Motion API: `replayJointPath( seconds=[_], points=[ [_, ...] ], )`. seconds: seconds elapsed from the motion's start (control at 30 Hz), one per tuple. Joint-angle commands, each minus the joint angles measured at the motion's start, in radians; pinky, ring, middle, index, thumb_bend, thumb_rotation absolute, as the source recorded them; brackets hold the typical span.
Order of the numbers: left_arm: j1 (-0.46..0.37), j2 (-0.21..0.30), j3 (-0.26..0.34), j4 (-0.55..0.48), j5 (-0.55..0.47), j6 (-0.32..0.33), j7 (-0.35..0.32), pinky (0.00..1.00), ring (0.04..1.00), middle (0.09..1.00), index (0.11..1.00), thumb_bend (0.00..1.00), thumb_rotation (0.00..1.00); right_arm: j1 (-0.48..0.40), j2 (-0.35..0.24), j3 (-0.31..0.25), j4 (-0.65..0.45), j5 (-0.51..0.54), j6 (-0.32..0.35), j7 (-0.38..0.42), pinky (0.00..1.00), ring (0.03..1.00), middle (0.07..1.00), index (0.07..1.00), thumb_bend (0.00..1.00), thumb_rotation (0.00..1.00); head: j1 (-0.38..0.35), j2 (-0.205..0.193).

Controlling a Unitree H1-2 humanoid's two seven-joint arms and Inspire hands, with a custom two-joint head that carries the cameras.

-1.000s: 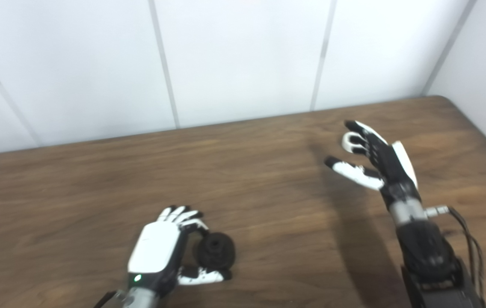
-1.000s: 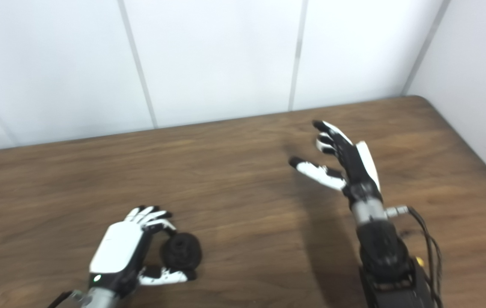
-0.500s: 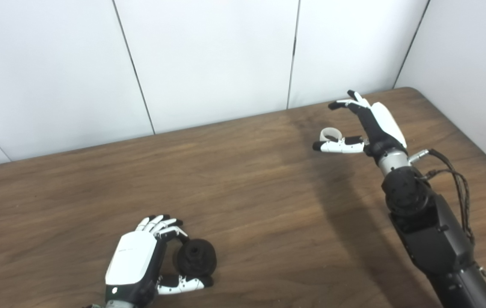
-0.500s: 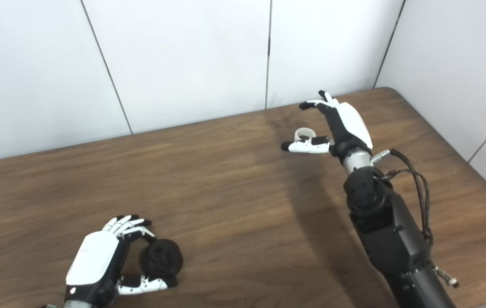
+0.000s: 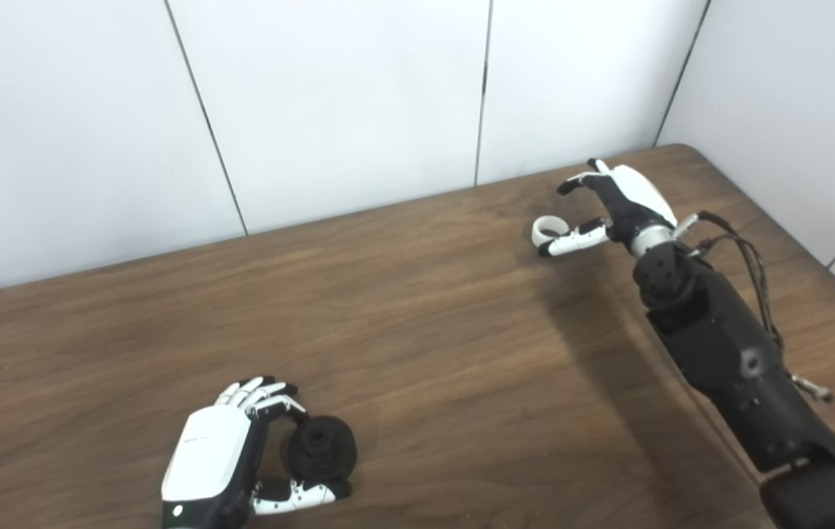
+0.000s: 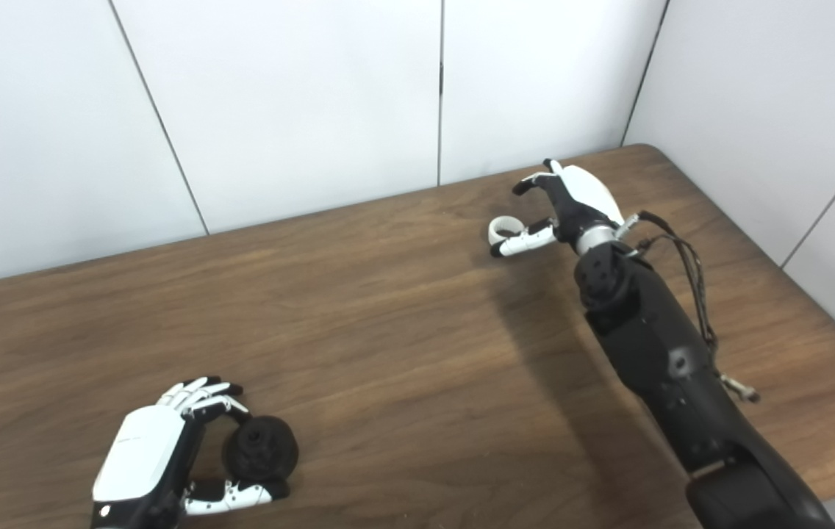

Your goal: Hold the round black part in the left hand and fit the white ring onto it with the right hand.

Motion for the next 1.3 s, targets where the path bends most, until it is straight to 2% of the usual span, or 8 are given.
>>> replayJointPath(
  seconds=[0.0,0.37,0.6,1.27],
  points=[
    [0.007,0.025,0.015,-0.014,0.014,0.019,-0.023,0.91,0.875,0.788,0.485,0.52,0.05,-0.068,-0.031,0.001,0.005,-0.033,0.003,-0.006,1.0,1.0,1.0,0.745,0.88,0.3,-0.007,0.0],
    [0.014,0.022,0.024,-0.029,0.03,0.023,-0.044,0.9,0.872,0.789,0.486,0.52,0.05,-0.126,-0.017,0.037,0.131,-0.07,0.006,0.017,1.0,1.0,0.979,0.722,0.88,0.32,-0.002,0.003],
    [0.019,0.018,0.029,-0.036,0.029,0.024,-0.05,0.91,0.878,0.791,0.486,0.52,0.05,-0.162,-0.015,0.045,0.194,-0.058,0.003,0.009,1.0,1.0,0.959,0.712,0.89,0.31,0.001,0.004],
    [0.019,0.009,0.03,-0.037,0.035,0.024,-0.051,0.91,0.881,0.79,0.486,0.52,0.05,-0.165,-0.017,0.045,0.197,-0.059,0.006,0.021,0.99,1.0,0.94,0.668,0.87,0.31,0.009,0.007]
  ],
)
